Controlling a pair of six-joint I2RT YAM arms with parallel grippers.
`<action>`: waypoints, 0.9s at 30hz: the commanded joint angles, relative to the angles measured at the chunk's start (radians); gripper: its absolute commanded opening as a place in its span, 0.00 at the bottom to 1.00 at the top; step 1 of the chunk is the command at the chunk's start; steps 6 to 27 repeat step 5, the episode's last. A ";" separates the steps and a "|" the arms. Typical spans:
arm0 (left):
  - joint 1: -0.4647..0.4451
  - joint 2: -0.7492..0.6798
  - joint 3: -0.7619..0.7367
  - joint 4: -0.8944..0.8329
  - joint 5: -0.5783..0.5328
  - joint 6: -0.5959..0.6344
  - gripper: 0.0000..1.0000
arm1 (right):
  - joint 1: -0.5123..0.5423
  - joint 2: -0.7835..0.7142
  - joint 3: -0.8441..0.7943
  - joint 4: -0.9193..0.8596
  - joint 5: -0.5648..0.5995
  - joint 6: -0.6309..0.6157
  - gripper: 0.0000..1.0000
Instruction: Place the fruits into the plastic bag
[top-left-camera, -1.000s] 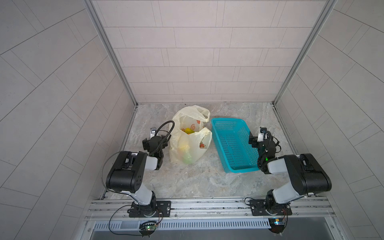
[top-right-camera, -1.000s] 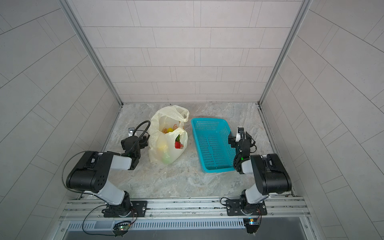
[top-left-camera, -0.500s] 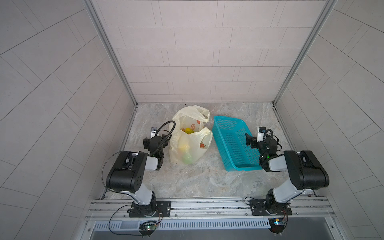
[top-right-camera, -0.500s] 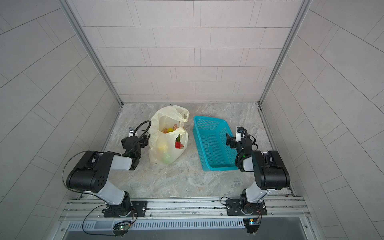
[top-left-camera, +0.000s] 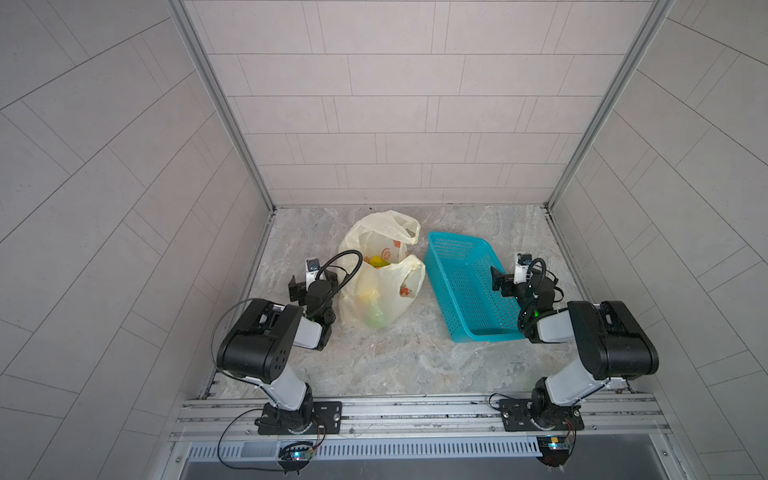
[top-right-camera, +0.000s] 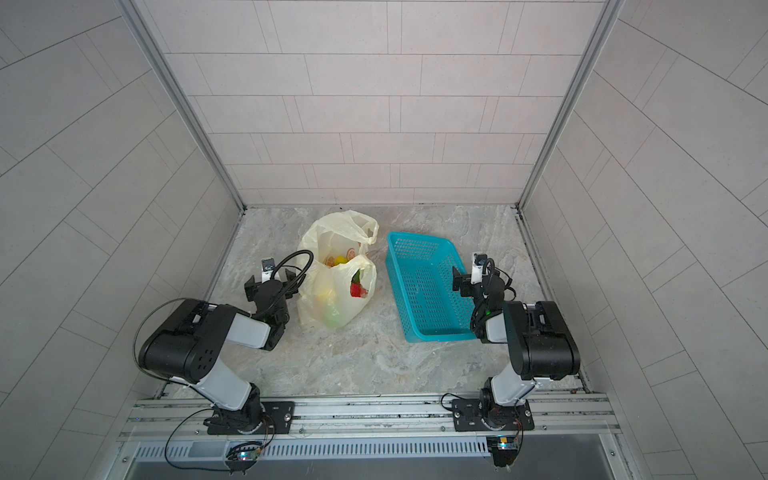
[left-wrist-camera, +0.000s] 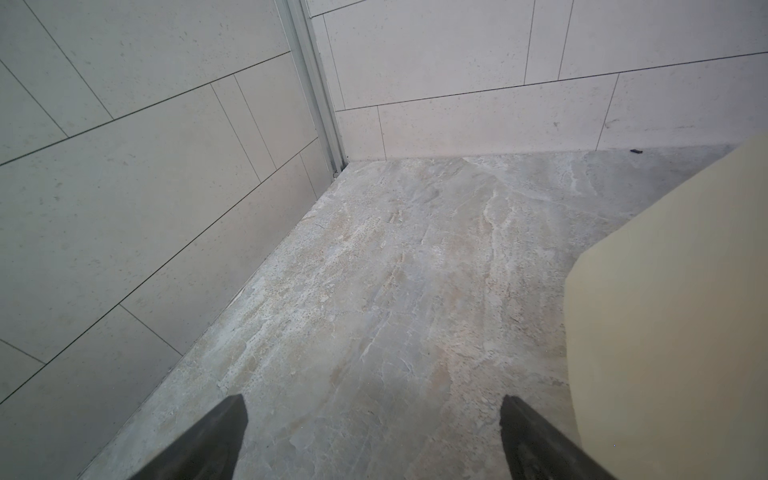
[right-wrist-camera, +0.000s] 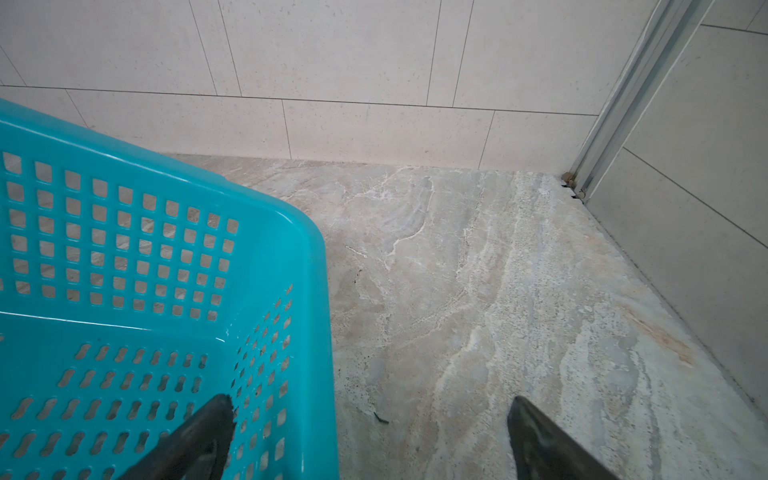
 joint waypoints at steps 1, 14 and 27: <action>0.012 0.003 0.026 -0.016 -0.001 -0.004 1.00 | 0.003 0.005 0.004 -0.026 0.004 0.004 0.99; 0.022 -0.004 0.033 -0.039 0.015 -0.013 1.00 | 0.004 0.003 0.004 -0.027 0.007 0.003 1.00; 0.022 -0.004 0.033 -0.039 0.015 -0.013 1.00 | 0.004 0.003 0.004 -0.027 0.007 0.003 1.00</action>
